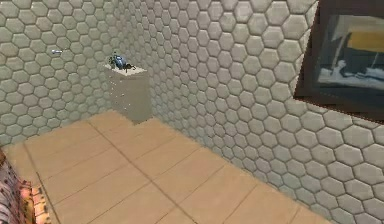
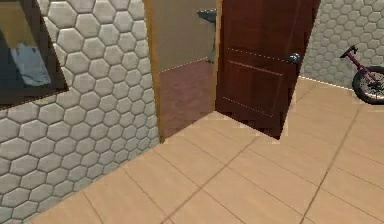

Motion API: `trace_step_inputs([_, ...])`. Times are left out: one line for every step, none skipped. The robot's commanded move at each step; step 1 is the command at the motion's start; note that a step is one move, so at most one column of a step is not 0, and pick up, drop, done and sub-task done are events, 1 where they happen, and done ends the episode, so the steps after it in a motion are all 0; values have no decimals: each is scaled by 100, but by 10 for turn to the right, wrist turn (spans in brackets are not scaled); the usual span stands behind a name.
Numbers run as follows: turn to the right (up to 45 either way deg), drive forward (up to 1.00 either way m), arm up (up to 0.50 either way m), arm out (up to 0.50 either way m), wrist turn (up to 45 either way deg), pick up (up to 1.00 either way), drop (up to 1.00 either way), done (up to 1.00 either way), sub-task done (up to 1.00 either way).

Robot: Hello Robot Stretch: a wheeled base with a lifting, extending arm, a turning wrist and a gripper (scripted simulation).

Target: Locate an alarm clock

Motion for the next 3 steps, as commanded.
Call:
trace_step_inputs([90, 0, 0, 0, 0, 0, 0, 0, 0])
trace_step_inputs([0, 60, 0, 0, 0, 0, 0, 0, 0])
trace_step_inputs([-450, 0, 0, 0, 0, 0, 0, 0, 0])
